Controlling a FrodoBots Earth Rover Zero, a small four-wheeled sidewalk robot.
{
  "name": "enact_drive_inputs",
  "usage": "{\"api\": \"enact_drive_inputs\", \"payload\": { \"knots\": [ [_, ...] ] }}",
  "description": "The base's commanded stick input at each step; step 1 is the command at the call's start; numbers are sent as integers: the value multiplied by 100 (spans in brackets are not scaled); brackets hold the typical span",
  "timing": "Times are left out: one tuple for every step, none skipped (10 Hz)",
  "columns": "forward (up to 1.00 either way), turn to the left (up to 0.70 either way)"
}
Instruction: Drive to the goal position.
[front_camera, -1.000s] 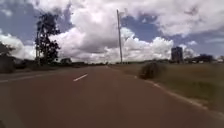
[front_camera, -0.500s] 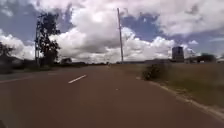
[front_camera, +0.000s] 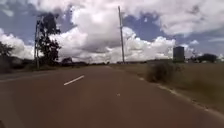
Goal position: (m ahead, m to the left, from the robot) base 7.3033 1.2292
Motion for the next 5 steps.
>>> {"api": "enact_drive_inputs", "payload": {
  "knots": [
    [100,0],
    [100,0],
    [100,0],
    [100,0],
    [100,0]
  ]
}}
